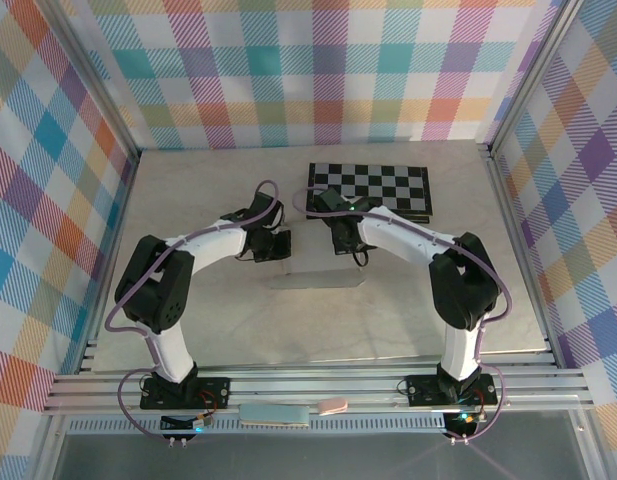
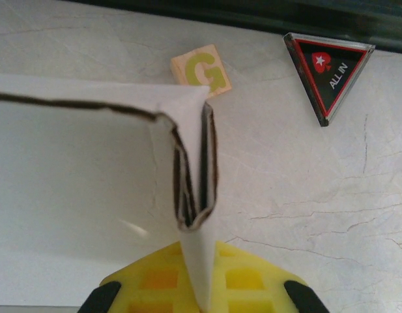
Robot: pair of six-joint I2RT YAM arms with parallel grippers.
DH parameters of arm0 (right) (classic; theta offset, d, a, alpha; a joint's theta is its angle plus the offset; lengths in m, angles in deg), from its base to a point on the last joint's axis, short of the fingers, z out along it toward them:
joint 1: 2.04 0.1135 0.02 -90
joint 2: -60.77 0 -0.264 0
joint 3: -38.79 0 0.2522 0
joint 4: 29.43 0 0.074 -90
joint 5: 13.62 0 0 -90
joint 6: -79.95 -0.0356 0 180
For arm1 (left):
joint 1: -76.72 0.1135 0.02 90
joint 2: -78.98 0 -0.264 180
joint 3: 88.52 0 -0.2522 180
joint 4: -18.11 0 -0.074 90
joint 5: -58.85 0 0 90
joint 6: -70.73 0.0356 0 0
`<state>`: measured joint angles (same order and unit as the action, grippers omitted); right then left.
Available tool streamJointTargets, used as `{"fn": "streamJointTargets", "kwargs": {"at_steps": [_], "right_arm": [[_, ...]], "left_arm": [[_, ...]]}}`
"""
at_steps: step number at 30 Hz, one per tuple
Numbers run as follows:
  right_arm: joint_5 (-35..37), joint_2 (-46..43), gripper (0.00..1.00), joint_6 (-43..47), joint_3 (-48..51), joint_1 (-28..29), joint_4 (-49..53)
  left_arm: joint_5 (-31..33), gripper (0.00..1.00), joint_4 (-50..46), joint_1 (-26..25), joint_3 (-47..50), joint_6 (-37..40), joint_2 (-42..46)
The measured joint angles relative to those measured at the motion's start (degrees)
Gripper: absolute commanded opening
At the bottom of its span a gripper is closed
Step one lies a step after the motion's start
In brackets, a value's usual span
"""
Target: Fold the paper box
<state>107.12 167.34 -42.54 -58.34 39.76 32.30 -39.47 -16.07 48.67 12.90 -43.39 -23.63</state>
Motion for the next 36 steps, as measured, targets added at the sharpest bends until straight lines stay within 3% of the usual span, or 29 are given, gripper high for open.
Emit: {"fn": "streamJointTargets", "kwargs": {"at_steps": [7,13,16,21,31,36], "right_arm": [[5.49,0.02,0.0,-5.57,-1.22,5.16,3.98],[6.4,-0.02,0.0,-6.78,-1.57,6.05,4.15],[6.71,-0.02,0.0,-7.1,-1.57,6.23,4.24],[7.06,-0.02,0.0,-7.19,-1.55,6.29,4.37],[6.34,-0.02,0.0,-7.17,-1.33,6.34,3.96],[6.34,-0.02,0.0,-7.15,-1.33,6.34,3.96]], "left_arm": [[18.56,0.0,-0.63,-8.07,4.31,-8.28,4.48],[25.59,0.0,1.07,-10.38,6.67,-14.1,5.66],[25.55,0.0,2.51,-10.38,7.41,-14.16,5.84],[22.88,0.12,7.1,-9.29,10.75,-12.33,8.0],[6.82,0.18,14.38,-0.96,15.85,-4.44,10.25],[2.14,0.2,14.69,0.61,15.85,-1.7,10.25]]}}
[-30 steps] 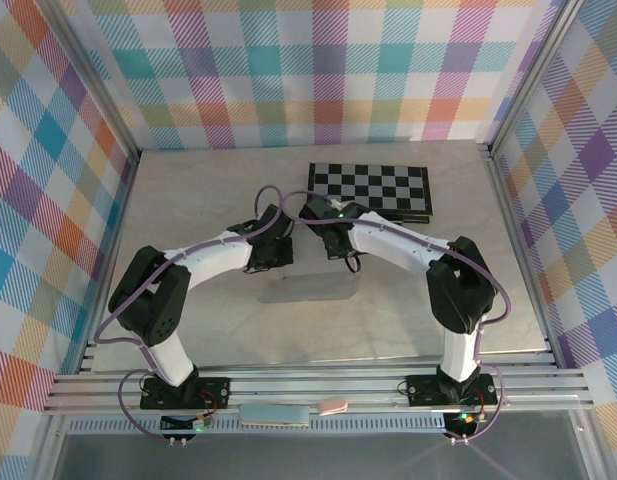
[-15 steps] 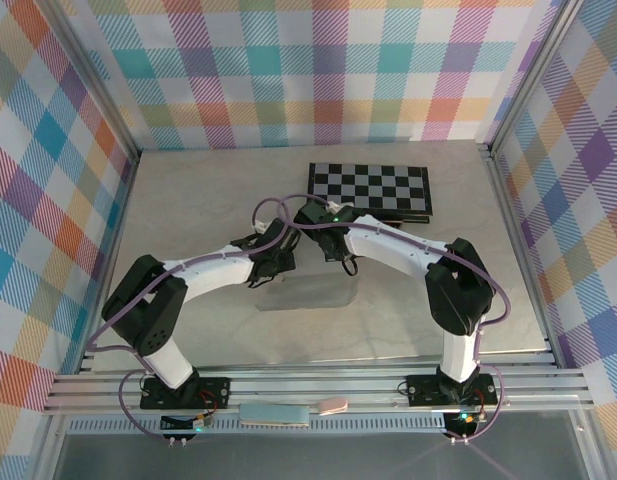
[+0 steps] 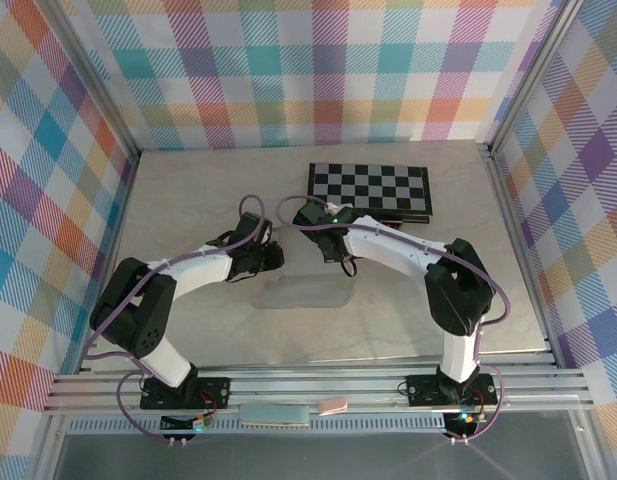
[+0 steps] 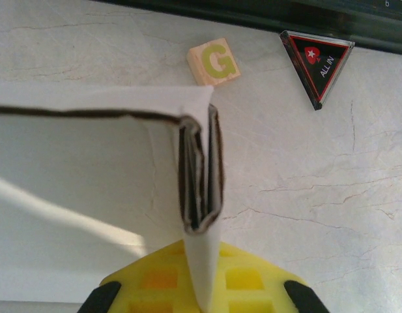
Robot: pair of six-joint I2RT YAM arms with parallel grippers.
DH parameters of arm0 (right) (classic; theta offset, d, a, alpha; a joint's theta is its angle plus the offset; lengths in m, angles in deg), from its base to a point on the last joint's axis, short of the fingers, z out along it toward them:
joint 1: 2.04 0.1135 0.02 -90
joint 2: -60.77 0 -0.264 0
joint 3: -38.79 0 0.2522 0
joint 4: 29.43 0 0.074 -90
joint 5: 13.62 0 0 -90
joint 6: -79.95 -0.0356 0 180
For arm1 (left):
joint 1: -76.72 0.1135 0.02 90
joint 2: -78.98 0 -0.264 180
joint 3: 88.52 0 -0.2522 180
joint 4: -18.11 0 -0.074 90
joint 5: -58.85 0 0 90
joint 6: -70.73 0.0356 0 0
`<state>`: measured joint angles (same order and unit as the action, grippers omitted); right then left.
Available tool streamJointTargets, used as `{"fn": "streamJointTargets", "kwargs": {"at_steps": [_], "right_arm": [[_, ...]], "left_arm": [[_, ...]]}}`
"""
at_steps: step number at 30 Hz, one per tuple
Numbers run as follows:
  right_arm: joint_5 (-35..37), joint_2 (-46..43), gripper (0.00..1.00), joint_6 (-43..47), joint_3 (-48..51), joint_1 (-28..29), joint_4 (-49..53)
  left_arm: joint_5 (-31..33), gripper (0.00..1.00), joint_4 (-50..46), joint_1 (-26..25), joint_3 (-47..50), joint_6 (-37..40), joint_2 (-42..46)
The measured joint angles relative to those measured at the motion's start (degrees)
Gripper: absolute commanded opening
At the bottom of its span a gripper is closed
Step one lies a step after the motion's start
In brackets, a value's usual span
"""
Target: Fold the paper box
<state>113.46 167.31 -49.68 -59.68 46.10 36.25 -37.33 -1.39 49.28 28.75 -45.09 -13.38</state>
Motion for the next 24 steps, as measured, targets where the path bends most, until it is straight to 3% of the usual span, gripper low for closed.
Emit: {"fn": "streamJointTargets", "kwargs": {"at_steps": [6,16,24], "right_arm": [[-0.04,0.0,0.0,-0.02,0.0,0.0,0.0],[-0.22,0.0,0.0,0.0,0.0,0.0,0.0],[-0.63,0.0,0.0,-0.07,0.0,0.0,-0.7]], "left_arm": [[-3.17,0.26,0.26,1.14,0.0,1.62,0.0],[-3.96,0.16,-0.26,1.73,-1.55,3.93,-1.9],[1.25,0.04,-2.62,0.85,-4.98,3.85,-4.33]]}}
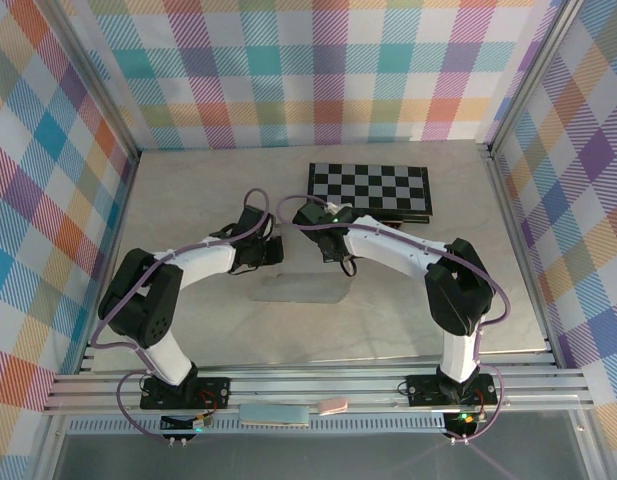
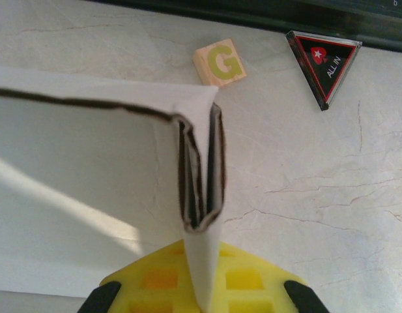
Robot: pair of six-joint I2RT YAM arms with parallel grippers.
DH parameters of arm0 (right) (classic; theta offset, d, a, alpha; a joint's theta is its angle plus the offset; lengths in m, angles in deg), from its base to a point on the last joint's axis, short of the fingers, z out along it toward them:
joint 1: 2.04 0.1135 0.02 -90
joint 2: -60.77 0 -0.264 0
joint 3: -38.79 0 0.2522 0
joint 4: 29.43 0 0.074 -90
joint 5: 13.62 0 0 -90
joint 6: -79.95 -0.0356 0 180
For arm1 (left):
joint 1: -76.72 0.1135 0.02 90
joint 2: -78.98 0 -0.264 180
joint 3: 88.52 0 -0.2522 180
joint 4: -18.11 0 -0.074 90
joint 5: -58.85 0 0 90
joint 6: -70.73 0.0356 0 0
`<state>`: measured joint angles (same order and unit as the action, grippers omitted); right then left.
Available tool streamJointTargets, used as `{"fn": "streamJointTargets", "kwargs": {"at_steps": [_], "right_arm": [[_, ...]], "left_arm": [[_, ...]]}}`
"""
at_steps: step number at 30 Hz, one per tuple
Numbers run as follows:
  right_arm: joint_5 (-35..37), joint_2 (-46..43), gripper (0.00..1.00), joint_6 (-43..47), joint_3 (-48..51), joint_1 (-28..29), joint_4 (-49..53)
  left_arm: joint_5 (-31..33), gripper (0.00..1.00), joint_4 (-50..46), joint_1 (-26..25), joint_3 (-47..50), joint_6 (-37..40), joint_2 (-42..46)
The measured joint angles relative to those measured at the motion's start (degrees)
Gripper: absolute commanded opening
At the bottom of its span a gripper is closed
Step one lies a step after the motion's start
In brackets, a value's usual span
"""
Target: Fold the paper box
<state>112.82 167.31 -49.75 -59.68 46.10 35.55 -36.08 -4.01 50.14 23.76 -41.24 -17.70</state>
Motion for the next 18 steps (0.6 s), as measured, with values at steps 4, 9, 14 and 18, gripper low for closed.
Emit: {"fn": "streamJointTargets", "kwargs": {"at_steps": [4,9,14,18], "right_arm": [[-0.04,0.02,0.0,-0.2,0.0,0.0,-0.02],[-0.02,0.7,0.0,-0.7,-0.55,0.0,0.31],[-0.04,1.84,0.0,-1.49,-1.68,0.0,0.7],[-0.07,1.99,0.0,-1.51,-2.16,0.11,0.7]], "left_arm": [[6.27,0.0,-2.75,-2.67,-1.49,-1.4,-0.33],[13.11,0.0,-4.72,-5.33,-1.9,-4.57,-0.33],[18.16,0.0,-5.92,-6.95,-2.25,-6.82,-0.66],[19.63,0.0,-6.21,-7.1,-2.25,-7.8,-0.66]]}}
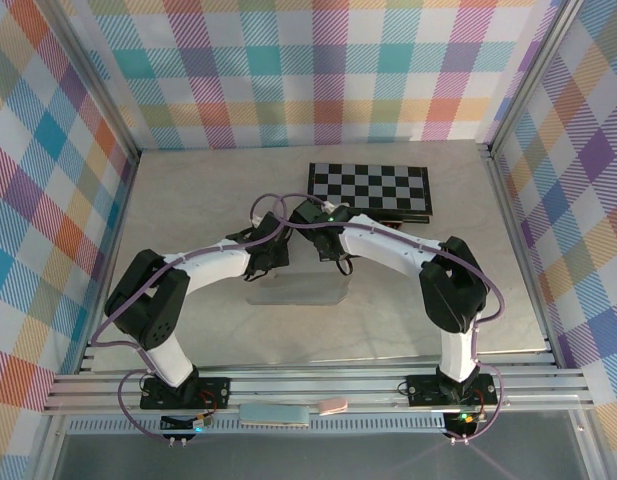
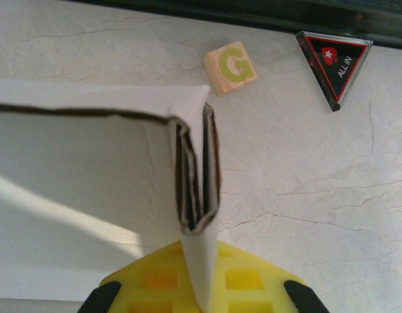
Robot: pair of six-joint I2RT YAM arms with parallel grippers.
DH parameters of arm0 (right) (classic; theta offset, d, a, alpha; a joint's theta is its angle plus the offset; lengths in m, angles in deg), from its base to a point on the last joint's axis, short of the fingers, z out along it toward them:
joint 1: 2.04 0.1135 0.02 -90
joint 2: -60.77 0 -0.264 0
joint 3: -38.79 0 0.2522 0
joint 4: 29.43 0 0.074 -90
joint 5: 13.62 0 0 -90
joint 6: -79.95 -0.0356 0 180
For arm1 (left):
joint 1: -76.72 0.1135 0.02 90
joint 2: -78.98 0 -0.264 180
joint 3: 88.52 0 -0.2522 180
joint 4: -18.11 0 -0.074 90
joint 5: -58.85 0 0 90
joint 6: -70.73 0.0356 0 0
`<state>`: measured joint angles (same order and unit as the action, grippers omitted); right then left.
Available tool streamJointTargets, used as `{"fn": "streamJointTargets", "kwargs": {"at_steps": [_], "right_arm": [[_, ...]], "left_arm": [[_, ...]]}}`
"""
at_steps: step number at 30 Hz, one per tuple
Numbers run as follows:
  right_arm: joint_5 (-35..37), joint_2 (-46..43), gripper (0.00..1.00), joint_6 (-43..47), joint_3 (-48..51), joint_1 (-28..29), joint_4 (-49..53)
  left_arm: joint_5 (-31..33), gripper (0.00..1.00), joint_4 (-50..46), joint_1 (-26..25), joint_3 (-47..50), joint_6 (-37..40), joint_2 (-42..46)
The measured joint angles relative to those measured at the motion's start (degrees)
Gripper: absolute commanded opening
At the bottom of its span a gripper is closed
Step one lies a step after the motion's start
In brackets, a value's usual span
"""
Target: Fold the paper box
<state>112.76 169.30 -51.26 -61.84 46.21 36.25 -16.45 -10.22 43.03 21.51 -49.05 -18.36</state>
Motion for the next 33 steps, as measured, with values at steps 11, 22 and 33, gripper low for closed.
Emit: {"fn": "streamJointTargets", "kwargs": {"at_steps": [11,22,33], "right_arm": [[-0.87,0.09,0.0,-0.02,-0.04,0.2,1.11],[-0.81,0.09,0.0,-0.15,-0.04,0.2,2.4],[-0.83,0.09,0.0,-0.15,-0.04,0.2,2.8]], "left_arm": [[1.22,0.44,-2.27,0.28,0.09,0.24,0.11],[-12.26,0.42,0.81,5.16,1.73,5.68,6.84],[-17.2,0.3,1.11,5.9,1.18,8.09,4.11]]}}
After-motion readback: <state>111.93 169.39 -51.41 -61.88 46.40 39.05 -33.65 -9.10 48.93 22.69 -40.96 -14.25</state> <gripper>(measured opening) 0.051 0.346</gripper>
